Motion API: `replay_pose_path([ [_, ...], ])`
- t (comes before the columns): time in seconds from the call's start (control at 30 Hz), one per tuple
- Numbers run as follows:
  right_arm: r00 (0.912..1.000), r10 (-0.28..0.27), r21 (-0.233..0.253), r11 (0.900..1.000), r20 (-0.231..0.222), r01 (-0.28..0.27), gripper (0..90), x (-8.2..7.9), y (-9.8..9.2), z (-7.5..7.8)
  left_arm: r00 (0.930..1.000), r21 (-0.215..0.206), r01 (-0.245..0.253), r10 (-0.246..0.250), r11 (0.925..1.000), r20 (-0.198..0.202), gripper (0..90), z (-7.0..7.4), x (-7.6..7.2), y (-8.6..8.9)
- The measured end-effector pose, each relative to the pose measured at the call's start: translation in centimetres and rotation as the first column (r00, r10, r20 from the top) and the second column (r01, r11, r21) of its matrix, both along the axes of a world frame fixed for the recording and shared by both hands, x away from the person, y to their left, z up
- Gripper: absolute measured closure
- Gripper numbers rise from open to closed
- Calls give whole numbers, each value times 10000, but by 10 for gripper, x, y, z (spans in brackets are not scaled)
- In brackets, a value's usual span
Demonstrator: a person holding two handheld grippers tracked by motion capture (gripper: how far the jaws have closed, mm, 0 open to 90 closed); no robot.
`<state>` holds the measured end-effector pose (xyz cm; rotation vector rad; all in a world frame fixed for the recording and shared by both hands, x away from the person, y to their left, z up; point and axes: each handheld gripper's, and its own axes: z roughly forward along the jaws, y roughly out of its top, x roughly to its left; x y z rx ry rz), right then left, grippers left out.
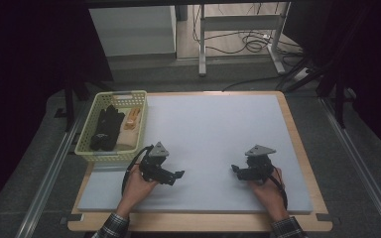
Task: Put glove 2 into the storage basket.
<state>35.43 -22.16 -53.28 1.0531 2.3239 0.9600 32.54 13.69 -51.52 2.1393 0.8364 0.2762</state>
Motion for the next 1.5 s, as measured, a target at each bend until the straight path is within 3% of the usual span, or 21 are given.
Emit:
replay_pose_path([
  [0.37,10000,3,3,10000,-6,-3,186,0,0,0,9998,160,23,-20,9999,-197,14,-15,-3,3],
  [0.87,10000,3,4,10000,-9,-3,187,0,0,0,9991,705,92,-62,9975,-428,12,-32,-4,2],
  [1.17,10000,0,-12,10000,19,0,187,0,0,0,9996,1004,105,-77,9949,-283,0,-33,-6,-1],
  [1.5,10000,1,-4,10000,3,-1,187,0,0,0,9997,985,91,-67,9951,-242,0,-34,-6,-1],
])
